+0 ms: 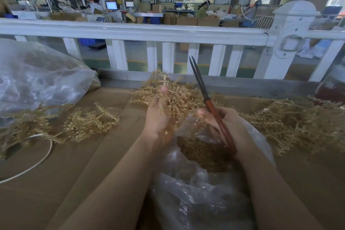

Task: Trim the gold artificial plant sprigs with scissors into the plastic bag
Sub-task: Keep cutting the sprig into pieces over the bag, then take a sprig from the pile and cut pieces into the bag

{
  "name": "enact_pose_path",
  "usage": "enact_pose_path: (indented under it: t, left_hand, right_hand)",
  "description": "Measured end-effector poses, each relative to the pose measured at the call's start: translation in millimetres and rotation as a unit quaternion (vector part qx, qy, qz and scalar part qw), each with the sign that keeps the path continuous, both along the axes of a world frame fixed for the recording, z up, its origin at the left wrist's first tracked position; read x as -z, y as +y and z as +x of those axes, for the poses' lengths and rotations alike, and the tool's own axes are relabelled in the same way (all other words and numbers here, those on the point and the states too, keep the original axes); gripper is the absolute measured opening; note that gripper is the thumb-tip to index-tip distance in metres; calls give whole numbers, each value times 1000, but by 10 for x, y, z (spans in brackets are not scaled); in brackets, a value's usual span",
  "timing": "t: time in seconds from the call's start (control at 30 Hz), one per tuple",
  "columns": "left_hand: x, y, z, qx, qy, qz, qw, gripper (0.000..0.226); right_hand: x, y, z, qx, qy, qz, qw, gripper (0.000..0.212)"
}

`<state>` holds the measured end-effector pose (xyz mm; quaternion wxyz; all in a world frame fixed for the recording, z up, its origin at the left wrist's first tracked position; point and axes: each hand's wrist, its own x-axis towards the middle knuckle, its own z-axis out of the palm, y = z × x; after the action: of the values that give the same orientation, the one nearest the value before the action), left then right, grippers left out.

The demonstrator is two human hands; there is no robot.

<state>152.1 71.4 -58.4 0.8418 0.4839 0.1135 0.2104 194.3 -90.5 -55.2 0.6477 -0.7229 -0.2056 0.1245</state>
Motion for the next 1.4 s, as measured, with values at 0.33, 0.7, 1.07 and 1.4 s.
enact_pose_path:
  t: [0.33, 0.7, 1.07, 1.4]
  left_hand:
    - [29, -12, -42, -39, -4, 19, 999, 20]
    - [15, -68, -40, -123, 3, 121, 985, 55]
    - [39, 145, 38, -229, -9, 44, 972, 13]
    - [-323, 183, -213, -16, 78, 580, 811, 39]
  right_hand:
    - [-55, -49, -12, -28, 49, -22, 998, 66]
    - [-20, -23, -9, -21, 9, -78, 997, 15]
    - [-3, -85, 20, 38, 42, 55, 997, 23]
    - [58, -74, 72, 72, 29, 65, 995, 21]
